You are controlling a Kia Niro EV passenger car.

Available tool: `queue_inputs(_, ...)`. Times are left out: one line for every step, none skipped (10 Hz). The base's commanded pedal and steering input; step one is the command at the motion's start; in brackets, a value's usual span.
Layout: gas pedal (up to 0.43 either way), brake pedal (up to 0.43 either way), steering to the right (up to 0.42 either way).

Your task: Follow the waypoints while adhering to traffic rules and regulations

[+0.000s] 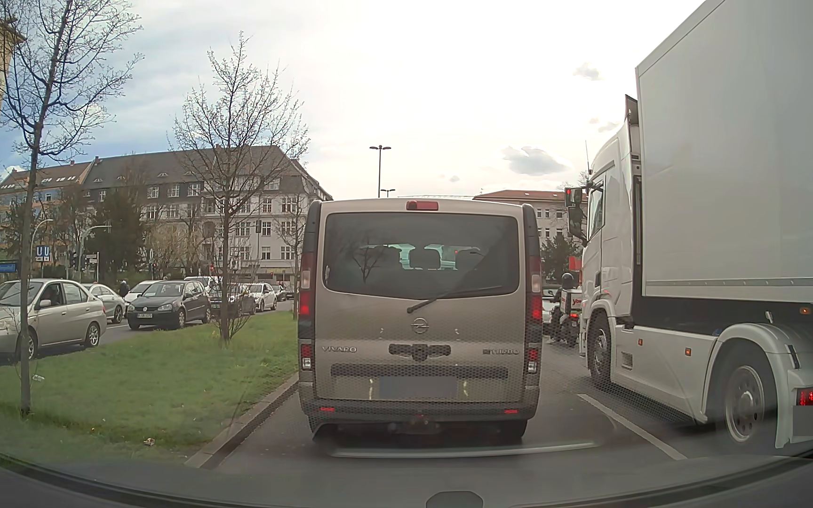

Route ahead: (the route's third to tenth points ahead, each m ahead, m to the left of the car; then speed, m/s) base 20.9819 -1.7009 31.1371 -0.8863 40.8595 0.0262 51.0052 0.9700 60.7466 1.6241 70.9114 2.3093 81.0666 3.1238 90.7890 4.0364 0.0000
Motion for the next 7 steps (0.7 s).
queue_inputs(0.0, 0.305, -0.003)
queue_inputs(0.0, 0.305, -0.003)
queue_inputs(0.0, 0.305, -0.003)
queue_inputs(0.0, 0.305, -0.003)
queue_inputs(0.0, 0.293, -0.003)
queue_inputs(0.0, 0.25, -0.003)
queue_inputs(0.0, 0.171, -0.003)
